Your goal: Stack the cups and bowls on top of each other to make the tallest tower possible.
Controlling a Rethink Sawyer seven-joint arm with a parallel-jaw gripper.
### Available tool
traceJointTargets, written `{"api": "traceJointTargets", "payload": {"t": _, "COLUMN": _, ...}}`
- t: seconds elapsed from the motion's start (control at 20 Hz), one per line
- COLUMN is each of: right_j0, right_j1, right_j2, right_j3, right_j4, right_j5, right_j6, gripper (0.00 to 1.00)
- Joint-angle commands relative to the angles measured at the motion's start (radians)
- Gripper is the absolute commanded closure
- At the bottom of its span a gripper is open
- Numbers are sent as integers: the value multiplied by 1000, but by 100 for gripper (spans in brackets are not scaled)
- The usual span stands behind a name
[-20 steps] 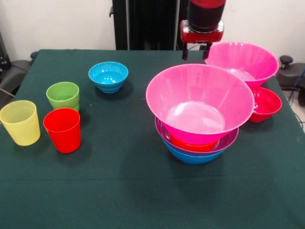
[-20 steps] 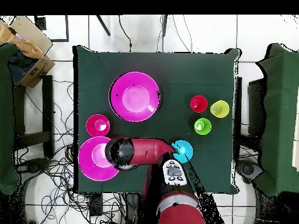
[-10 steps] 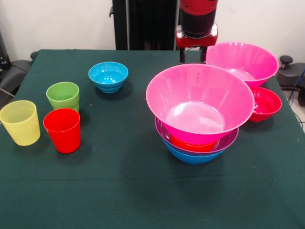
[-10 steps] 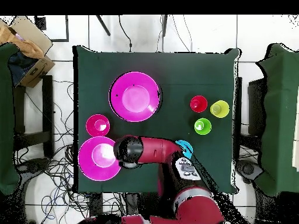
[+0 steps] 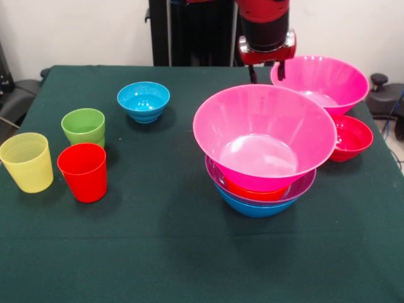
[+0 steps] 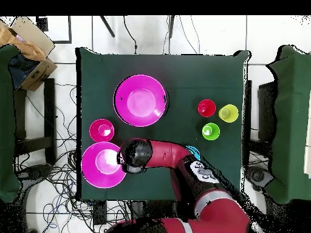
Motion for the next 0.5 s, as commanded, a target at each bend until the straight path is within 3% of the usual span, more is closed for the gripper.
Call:
{"api": "traceJointTargets", "payload": {"t": 0.05, "right_j0": 0, "right_j1": 12, "right_j2": 136, "right_j3": 43, "right_j4": 31, "right_j5": 90, "right_j6": 23, "gripper": 0}}
{"api": "traceJointTargets", "payload": {"t": 0.5, "right_j0": 56, "right_j1": 98, "right_j2": 63, "right_j3": -32, "right_j4": -44, "right_j5": 19, "right_j6": 51, "gripper": 0}}
